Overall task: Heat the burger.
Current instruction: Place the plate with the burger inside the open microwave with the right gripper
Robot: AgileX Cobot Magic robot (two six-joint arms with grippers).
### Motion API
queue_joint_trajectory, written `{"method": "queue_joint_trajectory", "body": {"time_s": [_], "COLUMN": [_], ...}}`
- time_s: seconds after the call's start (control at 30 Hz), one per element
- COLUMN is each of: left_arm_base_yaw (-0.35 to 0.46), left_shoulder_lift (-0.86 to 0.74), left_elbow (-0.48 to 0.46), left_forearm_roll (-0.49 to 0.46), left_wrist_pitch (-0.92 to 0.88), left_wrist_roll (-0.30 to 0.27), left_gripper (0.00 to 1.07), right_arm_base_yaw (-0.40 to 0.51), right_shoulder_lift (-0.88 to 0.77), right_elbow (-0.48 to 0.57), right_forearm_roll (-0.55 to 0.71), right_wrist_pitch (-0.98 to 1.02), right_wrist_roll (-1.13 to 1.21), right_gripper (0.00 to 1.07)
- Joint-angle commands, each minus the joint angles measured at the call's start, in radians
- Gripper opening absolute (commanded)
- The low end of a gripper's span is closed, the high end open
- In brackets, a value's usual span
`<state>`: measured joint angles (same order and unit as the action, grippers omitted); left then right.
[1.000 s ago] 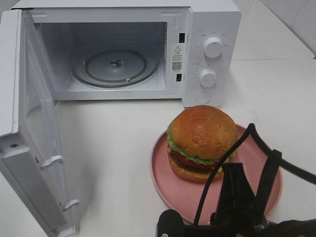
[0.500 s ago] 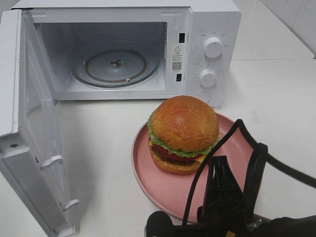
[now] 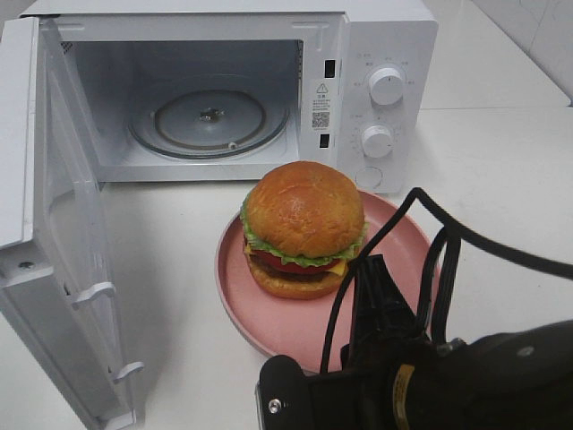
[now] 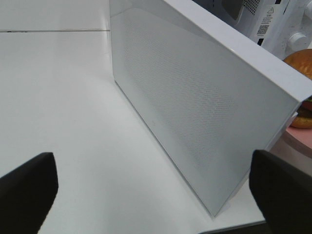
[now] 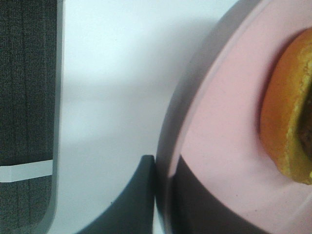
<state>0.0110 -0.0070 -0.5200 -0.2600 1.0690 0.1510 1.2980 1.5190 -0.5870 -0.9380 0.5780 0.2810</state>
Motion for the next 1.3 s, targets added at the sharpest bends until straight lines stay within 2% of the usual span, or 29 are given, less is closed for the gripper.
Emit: {"method": "queue_joint_trajectory", "body": {"time_s": [0.03,0.37,0.4,0.57,0.6,0.7,0.77,0.8,0.93,1.03,1.1,1.2,1.27,1.3], "left_arm_base_yaw": [-0.004,-0.004,-0.004,-0.004,-0.004,-0.004,-0.004,-0.004,-0.004,-0.004,-0.004,-0.004,-0.004,-0.004], "left_shoulder_lift": [-0.014,-0.014,-0.014,-0.014,-0.014,-0.014,-0.014,-0.014,-0.014,-0.014,-0.014,-0.014,-0.014,-0.014], "left_elbow": [0.002,0.002,0.002,0.002,0.002,0.002,0.002,0.002,0.002,0.002,0.002,0.002,0.002,0.002], "left_forearm_roll": [-0.001,-0.001,-0.001,-0.001,-0.001,-0.001,-0.001,-0.001,-0.001,-0.001,-0.001,-0.001,-0.001,-0.001], "left_wrist_pitch": [0.003,0.003,0.003,0.003,0.003,0.003,0.003,0.003,0.003,0.003,0.003,0.003,0.003,0.003], "left_wrist_roll": [0.000,0.000,0.000,0.000,0.000,0.000,0.000,0.000,0.000,0.000,0.000,0.000,0.000,0.000], "left_gripper": [1.00,1.00,1.00,1.00,1.00,1.00,1.00,1.00,1.00,1.00,1.00,1.00,1.00,1.00], "right_arm_base_yaw": [-0.038,-0.203,-0.241,-0.307,-0.335,-0.362,-0.404,-0.404,-0.453,-0.467,-0.509,-0.519,-0.555,-0.555], "right_shoulder_lift": [-0.006,-0.006,-0.006,-0.006,-0.006,-0.006,-0.006,-0.006,-0.006,-0.006,-0.006,-0.006,-0.006,-0.006], "right_elbow": [-0.001,-0.001,-0.001,-0.001,-0.002,-0.012,-0.042,-0.042,-0.092,-0.107,-0.124,-0.128,-0.130,-0.130], "right_forearm_roll": [-0.055,-0.044,-0.021,0.054,0.101,0.158,0.270,0.270,0.450,0.512,0.655,0.693,0.794,0.794], "right_wrist_pitch": [-0.040,-0.187,-0.213,-0.264,-0.284,-0.294,-0.304,-0.304,-0.308,-0.308,-0.308,-0.308,-0.309,-0.309], "right_wrist_roll": [-0.084,-0.306,-0.366,-0.524,-0.631,-0.725,-0.859,-0.859,-1.078,-1.158,-1.323,-1.363,-1.529,-1.529], "right_gripper": [0.00,0.00,0.00,0.00,0.00,0.00,0.00,0.00,0.00,0.00,0.00,0.00,0.00,0.00]}}
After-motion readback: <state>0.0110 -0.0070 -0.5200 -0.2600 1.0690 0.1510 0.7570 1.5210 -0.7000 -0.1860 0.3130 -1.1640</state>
